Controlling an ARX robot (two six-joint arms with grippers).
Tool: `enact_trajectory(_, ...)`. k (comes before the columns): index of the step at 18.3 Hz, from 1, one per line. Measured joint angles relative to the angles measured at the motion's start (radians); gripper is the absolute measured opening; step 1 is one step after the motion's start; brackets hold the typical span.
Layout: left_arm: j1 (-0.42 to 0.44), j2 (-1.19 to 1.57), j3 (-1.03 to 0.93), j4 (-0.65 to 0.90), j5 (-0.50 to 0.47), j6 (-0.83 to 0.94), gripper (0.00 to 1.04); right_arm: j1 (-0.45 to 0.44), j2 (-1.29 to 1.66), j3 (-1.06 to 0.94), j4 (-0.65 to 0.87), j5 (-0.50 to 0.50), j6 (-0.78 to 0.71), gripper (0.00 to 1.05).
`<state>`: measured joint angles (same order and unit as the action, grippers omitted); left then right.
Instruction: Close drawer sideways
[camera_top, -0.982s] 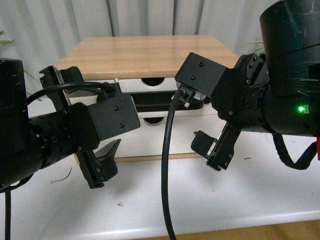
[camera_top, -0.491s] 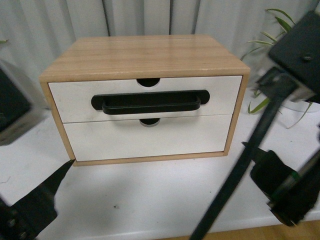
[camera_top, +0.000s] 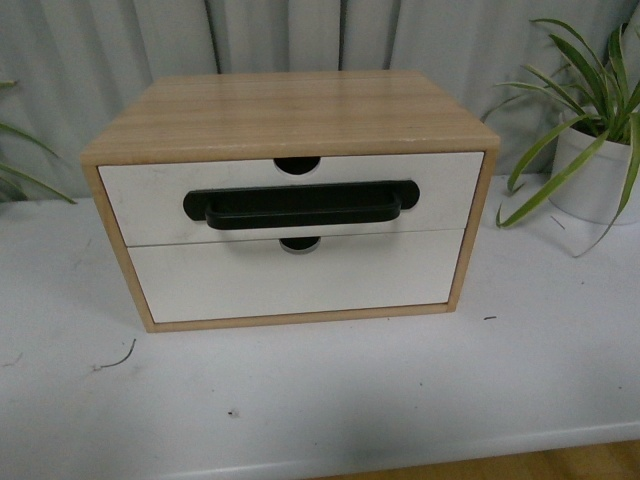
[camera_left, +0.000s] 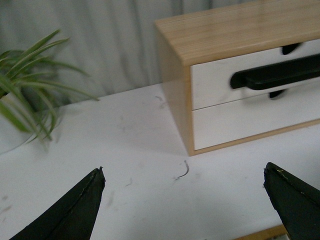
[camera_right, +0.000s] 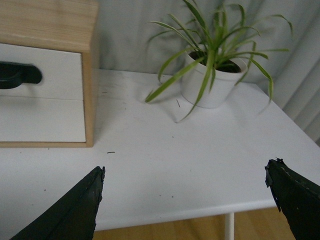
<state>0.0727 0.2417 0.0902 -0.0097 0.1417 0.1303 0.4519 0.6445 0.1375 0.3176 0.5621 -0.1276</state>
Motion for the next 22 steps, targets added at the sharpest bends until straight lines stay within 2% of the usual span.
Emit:
enact_trajectory(1,0.014,0.001,-0.004,0.0,-0.002,-0.032,0.98,0.008,-0.013,-0.015,-0.003,0.042,0.043,0.98)
enact_trajectory(3,0.006,0.001,-0.004,0.0,0.009,-0.054,0.98,0.008,-0.006,-0.015,-0.002,0.045,0.075,0.98)
enact_trajectory(4,0.006,0.001,-0.004,0.0,0.008,-0.056,0.98,-0.011,-0.006,-0.046,0.118,-0.016,0.09,0.93)
enact_trajectory(5,-0.05,-0.035,-0.063,0.155,-0.094,-0.086,0.87,-0.079,-0.035,-0.113,0.259,-0.149,0.103,0.78)
enact_trajectory(6,-0.082,-0.069,-0.079,0.185,-0.125,-0.105,0.75,-0.135,-0.082,-0.125,0.217,-0.222,0.109,0.65)
enact_trajectory(7,-0.076,-0.123,-0.077,0.104,-0.143,-0.11,0.6,-0.178,-0.154,-0.125,0.161,-0.284,0.111,0.51)
enact_trajectory(8,-0.071,-0.194,-0.079,0.001,-0.141,-0.117,0.51,-0.205,-0.196,-0.125,0.133,-0.314,0.112,0.42)
enact_trajectory(11,-0.073,-0.232,-0.079,0.003,-0.141,-0.125,0.11,-0.297,-0.322,-0.126,0.01,-0.404,0.113,0.02)
enact_trajectory(12,-0.073,-0.232,-0.079,0.008,-0.143,-0.128,0.01,-0.317,-0.343,-0.126,-0.019,-0.421,0.113,0.02)
enact_trajectory(13,-0.073,-0.232,-0.079,0.006,-0.142,-0.127,0.02,-0.335,-0.366,-0.126,-0.043,-0.439,0.114,0.02)
enact_trajectory(14,-0.073,-0.233,-0.079,0.006,-0.142,-0.127,0.02,-0.397,-0.393,-0.126,-0.065,-0.521,0.113,0.02)
enact_trajectory(15,-0.073,-0.232,-0.079,0.006,-0.142,-0.127,0.02,-0.452,-0.41,-0.126,-0.079,-0.544,0.114,0.02)
enact_trajectory(19,-0.073,-0.232,-0.079,0.006,-0.142,-0.127,0.02,-0.452,-0.47,-0.126,-0.141,-0.562,0.116,0.02)
enact_trajectory(20,-0.073,-0.232,-0.079,0.006,-0.142,-0.127,0.02,-0.452,-0.499,-0.125,-0.183,-0.562,0.116,0.02)
enact_trajectory(21,-0.073,-0.232,-0.079,0.006,-0.143,-0.127,0.02,-0.452,-0.586,-0.125,-0.314,-0.563,0.117,0.02)
enact_trajectory(22,-0.073,-0.232,-0.079,0.006,-0.143,-0.127,0.02,-0.452,-0.637,-0.125,-0.318,-0.562,0.117,0.02)
